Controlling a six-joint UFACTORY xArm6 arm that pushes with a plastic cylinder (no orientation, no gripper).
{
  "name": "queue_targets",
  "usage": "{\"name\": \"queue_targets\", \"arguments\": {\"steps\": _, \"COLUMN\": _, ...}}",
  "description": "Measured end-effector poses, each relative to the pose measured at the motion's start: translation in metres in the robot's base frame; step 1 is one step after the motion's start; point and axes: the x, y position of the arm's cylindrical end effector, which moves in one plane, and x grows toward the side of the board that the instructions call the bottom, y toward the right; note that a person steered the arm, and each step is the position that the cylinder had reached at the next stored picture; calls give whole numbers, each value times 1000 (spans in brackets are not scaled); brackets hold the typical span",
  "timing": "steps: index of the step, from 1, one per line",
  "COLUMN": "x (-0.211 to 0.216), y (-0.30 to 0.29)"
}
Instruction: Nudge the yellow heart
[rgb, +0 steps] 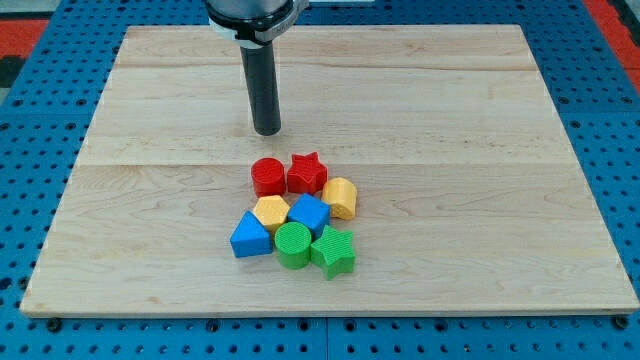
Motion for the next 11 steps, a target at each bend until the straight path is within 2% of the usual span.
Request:
{"name": "queue_targets", "arguments": {"steps": 2, "x": -24, "y": 15}}
{"name": "queue_targets", "arguments": {"steps": 3, "x": -18, "y": 141}}
{"name": "queue_targets", "arguments": {"steps": 4, "x": 50, "y": 217}}
{"name": "queue_targets", "arguments": {"steps": 5, "x": 133, "y": 232}}
{"name": "queue_targets", "arguments": {"steps": 6, "x": 151, "y": 181}}
{"name": "queue_targets", "arguments": {"steps": 7, "x": 140, "y": 124}}
{"name": "queue_targets", "arguments": {"steps": 9, "x": 102, "y": 96}}
{"name": "queue_targets", "arguments": {"steps": 11, "x": 87, "y": 146}}
